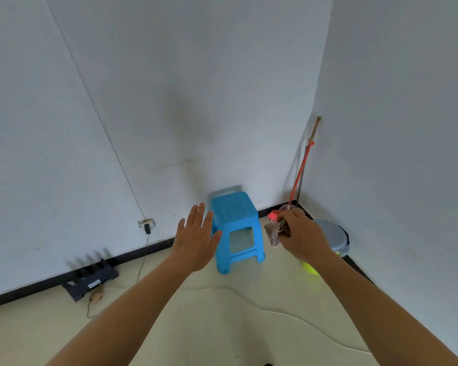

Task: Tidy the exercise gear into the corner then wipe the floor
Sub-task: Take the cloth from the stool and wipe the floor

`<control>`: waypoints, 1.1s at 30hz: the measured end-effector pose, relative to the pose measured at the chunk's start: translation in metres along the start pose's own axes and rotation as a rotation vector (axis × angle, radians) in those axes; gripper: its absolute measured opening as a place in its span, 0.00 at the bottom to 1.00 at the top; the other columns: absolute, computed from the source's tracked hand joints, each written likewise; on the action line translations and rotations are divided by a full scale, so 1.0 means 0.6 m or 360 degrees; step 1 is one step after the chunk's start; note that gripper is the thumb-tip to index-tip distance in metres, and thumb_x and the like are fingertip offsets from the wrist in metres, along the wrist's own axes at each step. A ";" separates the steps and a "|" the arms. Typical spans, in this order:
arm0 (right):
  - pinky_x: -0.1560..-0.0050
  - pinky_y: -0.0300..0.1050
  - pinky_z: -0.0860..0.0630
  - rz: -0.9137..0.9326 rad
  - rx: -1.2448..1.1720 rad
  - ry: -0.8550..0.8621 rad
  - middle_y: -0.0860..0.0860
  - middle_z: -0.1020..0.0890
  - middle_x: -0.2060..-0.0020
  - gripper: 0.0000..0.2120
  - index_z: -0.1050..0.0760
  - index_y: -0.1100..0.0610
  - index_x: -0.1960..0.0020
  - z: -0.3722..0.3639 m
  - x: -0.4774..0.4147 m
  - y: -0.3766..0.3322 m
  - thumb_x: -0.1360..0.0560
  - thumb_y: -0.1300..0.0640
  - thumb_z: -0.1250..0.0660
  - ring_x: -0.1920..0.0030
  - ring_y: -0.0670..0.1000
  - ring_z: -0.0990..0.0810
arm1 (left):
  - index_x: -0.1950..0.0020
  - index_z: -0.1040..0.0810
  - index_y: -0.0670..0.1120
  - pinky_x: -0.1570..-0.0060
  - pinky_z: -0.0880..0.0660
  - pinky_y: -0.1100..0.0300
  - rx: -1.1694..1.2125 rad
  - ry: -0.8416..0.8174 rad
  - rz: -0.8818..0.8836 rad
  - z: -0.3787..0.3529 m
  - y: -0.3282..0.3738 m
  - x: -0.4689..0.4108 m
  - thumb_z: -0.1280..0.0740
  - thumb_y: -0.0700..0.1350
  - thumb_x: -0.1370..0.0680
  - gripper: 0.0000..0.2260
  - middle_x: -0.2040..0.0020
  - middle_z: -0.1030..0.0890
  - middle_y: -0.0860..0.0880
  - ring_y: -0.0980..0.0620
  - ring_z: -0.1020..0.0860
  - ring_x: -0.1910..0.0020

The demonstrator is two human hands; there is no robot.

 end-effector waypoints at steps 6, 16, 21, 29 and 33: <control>0.57 0.43 0.32 -0.0086 -0.0076 -0.0111 0.48 0.23 0.49 0.11 0.24 0.52 0.43 -0.051 -0.294 0.046 0.25 0.53 0.34 0.53 0.54 0.20 | 0.19 0.54 0.47 0.23 0.51 0.47 0.0007 -0.0087 0.0038 -0.012 -0.051 -0.278 0.57 0.60 0.17 0.29 0.19 0.59 0.46 0.47 0.60 0.20; 0.55 0.53 0.21 -0.0400 -0.0480 -0.0381 0.49 0.19 0.55 0.04 0.27 0.45 0.47 -0.269 -0.642 0.091 0.19 0.50 0.40 0.59 0.51 0.18 | 0.20 0.48 0.46 0.24 0.46 0.48 0.0463 -0.0373 0.0149 -0.185 -0.197 -0.637 0.51 0.58 0.16 0.28 0.19 0.51 0.46 0.47 0.53 0.20; 0.68 0.40 0.22 -0.0881 -0.0922 -0.0376 0.49 0.19 0.52 0.05 0.24 0.48 0.47 -0.396 -0.755 0.109 0.20 0.56 0.37 0.64 0.48 0.15 | 0.22 0.39 0.46 0.26 0.39 0.51 0.1386 -0.0757 0.0368 -0.306 -0.232 -0.824 0.43 0.61 0.19 0.30 0.25 0.34 0.49 0.47 0.37 0.24; 0.55 0.41 0.22 -0.1258 -0.1224 -0.0578 0.49 0.17 0.54 0.09 0.21 0.47 0.50 -0.603 -0.853 0.161 0.23 0.61 0.34 0.55 0.48 0.17 | 0.32 0.26 0.50 0.45 0.23 0.53 0.2236 -0.1345 0.0861 -0.496 -0.226 -0.988 0.36 0.55 0.20 0.17 0.37 0.21 0.49 0.52 0.23 0.39; 0.49 0.41 0.23 -0.1634 -0.1485 -0.0599 0.51 0.16 0.51 0.16 0.18 0.54 0.49 -0.719 -0.867 0.224 0.33 0.50 0.34 0.52 0.47 0.19 | 0.35 0.24 0.44 0.51 0.21 0.54 0.2250 -0.1189 0.1158 -0.618 -0.234 -1.021 0.33 0.43 0.20 0.14 0.44 0.19 0.43 0.48 0.19 0.49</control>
Point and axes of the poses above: each hand's wrist, its own x-axis away from the middle knuckle, its own z-axis out of the back of the hand, y = z × x, the point moved 5 cm from there along -x, towards the middle knuckle
